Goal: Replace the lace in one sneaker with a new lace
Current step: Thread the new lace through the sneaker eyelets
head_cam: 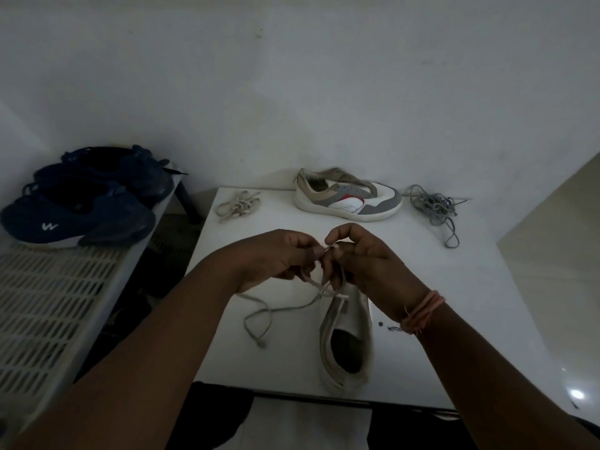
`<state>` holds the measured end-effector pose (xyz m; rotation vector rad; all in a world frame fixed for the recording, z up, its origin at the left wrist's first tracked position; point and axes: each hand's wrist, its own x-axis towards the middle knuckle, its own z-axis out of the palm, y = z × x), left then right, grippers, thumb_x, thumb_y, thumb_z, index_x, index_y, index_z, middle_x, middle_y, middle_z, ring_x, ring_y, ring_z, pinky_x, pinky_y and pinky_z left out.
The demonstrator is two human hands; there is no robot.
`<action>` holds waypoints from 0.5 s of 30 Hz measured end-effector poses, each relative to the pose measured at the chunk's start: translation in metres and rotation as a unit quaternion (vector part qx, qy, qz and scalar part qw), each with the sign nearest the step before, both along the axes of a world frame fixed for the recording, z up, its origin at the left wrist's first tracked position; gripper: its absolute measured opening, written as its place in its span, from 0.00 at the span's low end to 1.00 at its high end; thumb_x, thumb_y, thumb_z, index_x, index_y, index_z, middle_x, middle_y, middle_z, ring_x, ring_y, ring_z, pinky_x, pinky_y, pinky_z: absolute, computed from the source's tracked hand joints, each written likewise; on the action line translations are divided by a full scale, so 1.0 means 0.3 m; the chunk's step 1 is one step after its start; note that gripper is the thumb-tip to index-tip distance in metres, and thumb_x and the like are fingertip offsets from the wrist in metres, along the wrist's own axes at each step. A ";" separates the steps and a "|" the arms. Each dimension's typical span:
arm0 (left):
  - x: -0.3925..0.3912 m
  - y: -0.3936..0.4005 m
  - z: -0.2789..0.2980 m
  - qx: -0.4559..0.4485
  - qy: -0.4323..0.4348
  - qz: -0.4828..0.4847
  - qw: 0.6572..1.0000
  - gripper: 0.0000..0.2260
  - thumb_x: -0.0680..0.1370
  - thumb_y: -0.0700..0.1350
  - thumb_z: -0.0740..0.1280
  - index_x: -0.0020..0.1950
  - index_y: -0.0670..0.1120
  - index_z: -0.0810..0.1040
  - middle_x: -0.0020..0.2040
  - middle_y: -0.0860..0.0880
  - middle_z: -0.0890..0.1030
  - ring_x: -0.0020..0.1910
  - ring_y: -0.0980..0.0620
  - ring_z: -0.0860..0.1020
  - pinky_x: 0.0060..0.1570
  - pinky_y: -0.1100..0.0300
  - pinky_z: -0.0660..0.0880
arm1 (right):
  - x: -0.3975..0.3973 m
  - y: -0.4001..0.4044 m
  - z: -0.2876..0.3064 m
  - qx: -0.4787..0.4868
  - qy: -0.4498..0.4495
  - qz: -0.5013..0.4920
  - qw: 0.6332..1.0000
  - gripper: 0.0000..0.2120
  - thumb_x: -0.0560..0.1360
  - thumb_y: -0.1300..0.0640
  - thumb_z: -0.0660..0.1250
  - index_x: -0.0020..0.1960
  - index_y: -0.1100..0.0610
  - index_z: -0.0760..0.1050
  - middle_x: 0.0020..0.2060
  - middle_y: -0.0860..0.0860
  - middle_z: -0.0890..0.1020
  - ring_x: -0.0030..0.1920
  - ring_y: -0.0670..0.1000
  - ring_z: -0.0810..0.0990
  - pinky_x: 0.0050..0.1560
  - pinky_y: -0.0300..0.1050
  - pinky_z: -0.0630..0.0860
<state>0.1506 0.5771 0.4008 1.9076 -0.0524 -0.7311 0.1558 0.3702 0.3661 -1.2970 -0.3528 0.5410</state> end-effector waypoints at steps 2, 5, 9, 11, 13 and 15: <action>0.008 0.013 -0.004 0.072 -0.029 0.000 0.997 0.15 0.82 0.56 0.65 0.51 0.46 0.84 0.47 0.45 0.84 0.46 0.53 0.82 0.61 0.49 0.75 | 0.009 -0.006 0.000 -0.035 -0.013 -0.042 0.998 0.08 0.80 0.65 0.60 0.59 0.64 0.71 0.40 0.62 0.80 0.36 0.58 0.74 0.39 0.50 0.73; 0.023 0.060 -0.007 0.105 -0.004 -0.003 0.995 0.17 0.81 0.58 0.64 0.46 0.46 0.82 0.41 0.47 0.82 0.43 0.53 0.82 0.55 0.54 0.74 | 0.031 -0.031 -0.002 -0.133 -0.083 -0.153 0.976 0.09 0.81 0.70 0.57 0.55 0.64 0.74 0.39 0.57 0.82 0.37 0.54 0.76 0.41 0.50 0.75; 0.034 0.130 -0.031 0.117 0.081 0.021 0.990 0.16 0.83 0.54 0.63 0.45 0.44 0.79 0.33 0.49 0.76 0.34 0.52 0.78 0.48 0.52 0.76 | 0.053 -0.057 -0.006 -0.146 -0.137 -0.234 0.951 0.08 0.81 0.70 0.58 0.55 0.63 0.75 0.44 0.54 0.84 0.43 0.45 0.82 0.45 0.41 0.78; 0.033 0.131 -0.035 0.058 0.134 0.079 0.986 0.14 0.85 0.50 0.60 0.48 0.42 0.78 0.32 0.50 0.71 0.28 0.55 0.68 0.33 0.59 0.70 | 0.054 -0.059 -0.008 -0.213 -0.170 -0.173 0.947 0.14 0.81 0.68 0.61 0.64 0.57 0.74 0.56 0.48 0.83 0.55 0.41 0.81 0.55 0.38 0.78; 0.036 0.098 -0.029 -0.059 0.158 0.159 0.973 0.12 0.86 0.45 0.57 0.50 0.42 0.77 0.32 0.51 0.69 0.26 0.57 0.62 0.27 0.63 0.62 | 0.042 -0.056 -0.029 -0.340 -0.199 -0.072 0.916 0.23 0.81 0.62 0.64 0.74 0.48 0.67 0.67 0.44 0.74 0.65 0.40 0.73 0.65 0.35 0.69; 0.059 0.058 -0.022 -0.237 0.161 0.270 0.919 0.10 0.85 0.41 0.57 0.51 0.43 0.78 0.32 0.52 0.71 0.26 0.57 0.63 0.26 0.64 0.62 | 0.034 -0.054 -0.053 -0.422 -0.213 -0.057 0.879 0.24 0.81 0.59 0.65 0.75 0.46 0.67 0.71 0.46 0.71 0.70 0.46 0.69 0.67 0.37 0.63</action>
